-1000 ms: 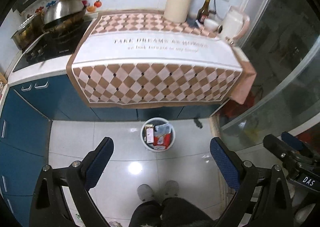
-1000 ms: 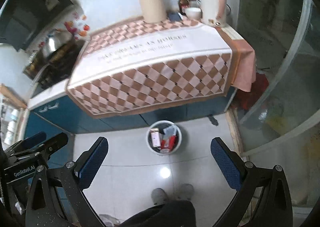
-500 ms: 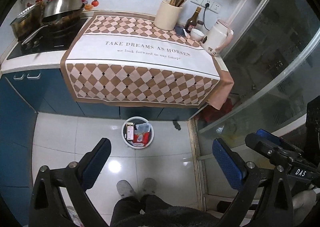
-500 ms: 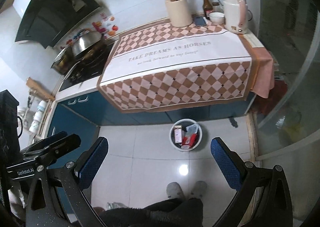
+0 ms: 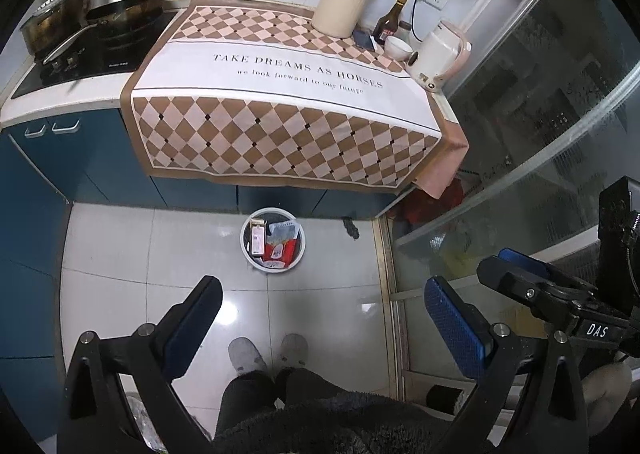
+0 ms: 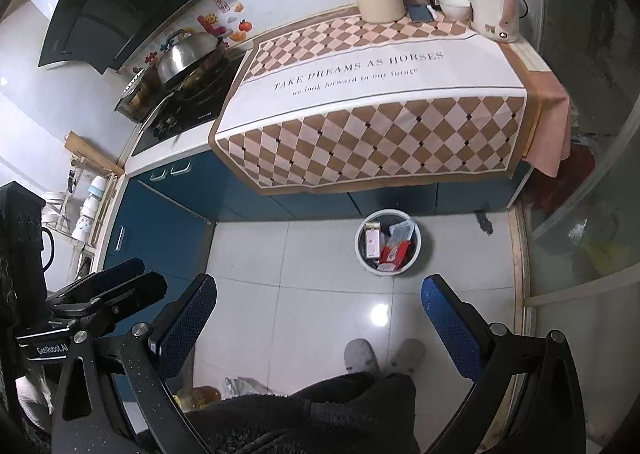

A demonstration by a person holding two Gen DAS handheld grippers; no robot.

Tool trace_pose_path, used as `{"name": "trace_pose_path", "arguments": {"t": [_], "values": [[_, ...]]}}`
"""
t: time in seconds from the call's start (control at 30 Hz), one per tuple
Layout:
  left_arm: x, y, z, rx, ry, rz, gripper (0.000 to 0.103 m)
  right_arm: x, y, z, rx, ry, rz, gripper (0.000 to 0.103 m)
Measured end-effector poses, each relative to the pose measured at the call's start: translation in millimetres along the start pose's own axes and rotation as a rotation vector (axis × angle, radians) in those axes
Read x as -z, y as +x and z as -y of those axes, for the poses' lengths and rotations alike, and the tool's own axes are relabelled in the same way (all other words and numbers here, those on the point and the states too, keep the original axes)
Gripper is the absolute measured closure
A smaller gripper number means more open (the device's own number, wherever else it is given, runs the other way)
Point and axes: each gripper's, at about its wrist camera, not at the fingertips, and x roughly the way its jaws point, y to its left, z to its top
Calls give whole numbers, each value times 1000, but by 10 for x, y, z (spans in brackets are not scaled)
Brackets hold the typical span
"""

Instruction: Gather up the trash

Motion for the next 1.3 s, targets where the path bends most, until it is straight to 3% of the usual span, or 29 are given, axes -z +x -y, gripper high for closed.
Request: {"name": "trace_pose_path", "arguments": {"t": [1.3], "values": [[17,36,10,28,-48,-15,0,35,33,33,-27,-17,-43,0]]}}
